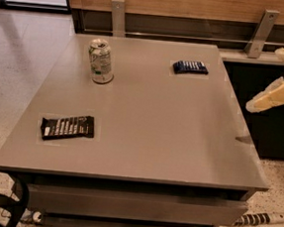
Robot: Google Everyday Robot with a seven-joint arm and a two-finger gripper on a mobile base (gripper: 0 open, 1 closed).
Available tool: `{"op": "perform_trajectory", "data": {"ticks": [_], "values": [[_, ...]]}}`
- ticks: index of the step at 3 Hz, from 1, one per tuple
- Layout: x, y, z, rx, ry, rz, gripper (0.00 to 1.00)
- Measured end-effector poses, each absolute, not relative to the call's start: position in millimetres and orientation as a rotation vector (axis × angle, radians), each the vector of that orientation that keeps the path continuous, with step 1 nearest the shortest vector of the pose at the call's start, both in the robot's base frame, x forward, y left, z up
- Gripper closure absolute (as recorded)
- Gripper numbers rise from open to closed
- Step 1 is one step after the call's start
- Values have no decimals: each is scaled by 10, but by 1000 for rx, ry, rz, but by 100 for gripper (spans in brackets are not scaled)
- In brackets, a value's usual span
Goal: Move rxbar blueberry near rxbar chocolate
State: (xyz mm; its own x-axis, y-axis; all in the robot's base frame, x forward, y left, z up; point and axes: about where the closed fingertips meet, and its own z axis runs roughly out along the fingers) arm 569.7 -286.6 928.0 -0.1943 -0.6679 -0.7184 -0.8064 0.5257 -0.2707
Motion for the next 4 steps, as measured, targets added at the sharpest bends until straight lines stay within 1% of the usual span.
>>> {"op": "perform_trajectory", "data": {"ticks": [1, 2, 3, 4], "values": [[6150, -2860, 9341, -1014, 1730, 292, 0], [6464, -2852, 9437, -898, 1607, 339, 0], [6494, -2822, 9434, -903, 1611, 342, 0], [6807, -2690, 9399, -936, 1644, 337, 0]]}}
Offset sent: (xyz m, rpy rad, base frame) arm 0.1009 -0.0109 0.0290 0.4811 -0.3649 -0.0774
